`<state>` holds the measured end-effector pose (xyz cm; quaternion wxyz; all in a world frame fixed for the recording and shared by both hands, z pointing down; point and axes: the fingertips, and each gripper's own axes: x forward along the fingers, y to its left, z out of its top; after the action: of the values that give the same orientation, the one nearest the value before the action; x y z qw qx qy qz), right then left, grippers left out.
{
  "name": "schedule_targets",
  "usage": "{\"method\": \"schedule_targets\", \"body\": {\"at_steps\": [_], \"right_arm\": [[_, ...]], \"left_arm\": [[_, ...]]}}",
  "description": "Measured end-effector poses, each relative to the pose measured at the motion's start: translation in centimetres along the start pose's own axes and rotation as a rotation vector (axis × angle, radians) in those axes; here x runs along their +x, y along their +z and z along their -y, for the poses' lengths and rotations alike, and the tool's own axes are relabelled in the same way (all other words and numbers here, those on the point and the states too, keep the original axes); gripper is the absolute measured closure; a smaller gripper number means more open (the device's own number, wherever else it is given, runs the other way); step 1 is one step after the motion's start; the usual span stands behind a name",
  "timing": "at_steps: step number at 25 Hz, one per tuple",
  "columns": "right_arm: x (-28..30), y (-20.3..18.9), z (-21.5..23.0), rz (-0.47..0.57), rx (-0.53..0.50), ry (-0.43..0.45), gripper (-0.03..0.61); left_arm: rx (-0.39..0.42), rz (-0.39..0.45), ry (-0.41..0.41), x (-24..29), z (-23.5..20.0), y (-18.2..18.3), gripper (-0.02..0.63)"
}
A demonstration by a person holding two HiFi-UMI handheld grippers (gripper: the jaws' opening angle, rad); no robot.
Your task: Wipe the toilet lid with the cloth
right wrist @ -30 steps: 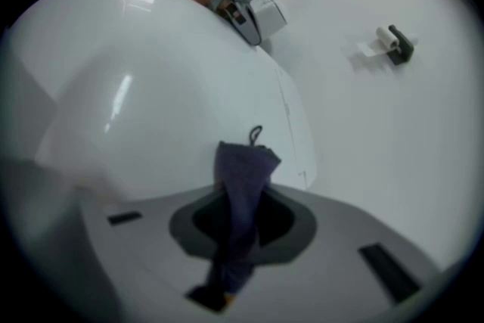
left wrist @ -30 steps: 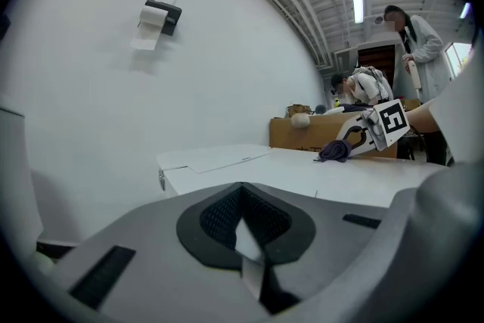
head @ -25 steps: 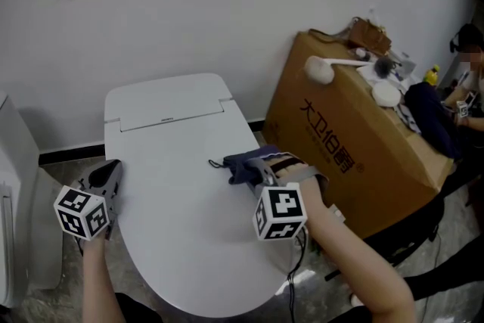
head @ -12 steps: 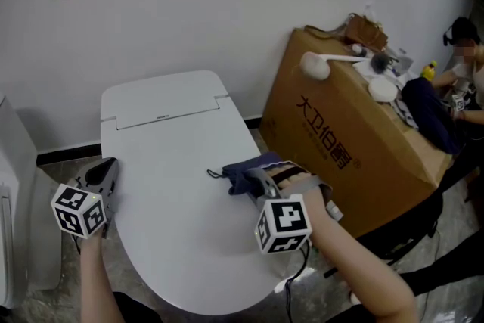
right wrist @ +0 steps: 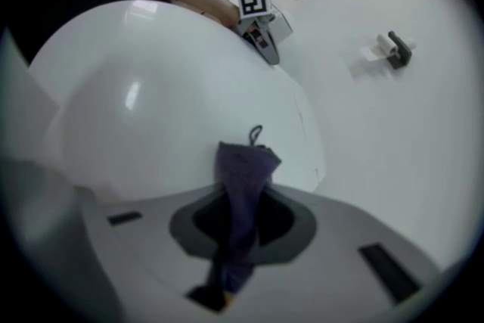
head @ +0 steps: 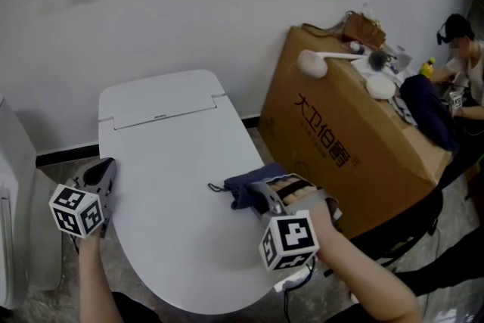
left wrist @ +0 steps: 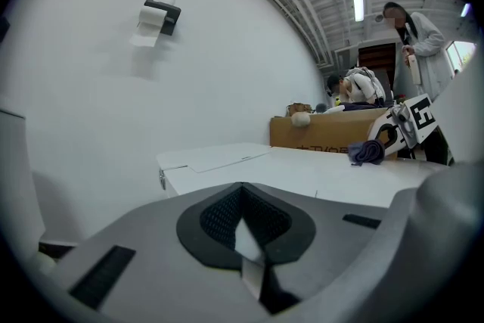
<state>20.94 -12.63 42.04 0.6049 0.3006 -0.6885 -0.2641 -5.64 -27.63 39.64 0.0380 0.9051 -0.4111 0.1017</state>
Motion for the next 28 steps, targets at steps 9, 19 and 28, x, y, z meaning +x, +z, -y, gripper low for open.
{"method": "schedule_targets", "body": {"at_steps": [9,19,28], "right_arm": [[-2.2,0.2,-2.0,0.004,0.000,0.021,0.515],[-4.2,0.3,-3.9,0.010,0.019,0.044,0.515],[-5.8,0.4,-5.6,0.016,0.035,0.069,0.515]], "left_arm": [[0.001,-0.003,0.000,0.0,-0.1,0.0,0.597],[0.005,-0.003,0.001,0.1,0.0,0.0,0.597],[0.007,-0.005,0.000,0.0,0.0,0.0,0.597]]}}
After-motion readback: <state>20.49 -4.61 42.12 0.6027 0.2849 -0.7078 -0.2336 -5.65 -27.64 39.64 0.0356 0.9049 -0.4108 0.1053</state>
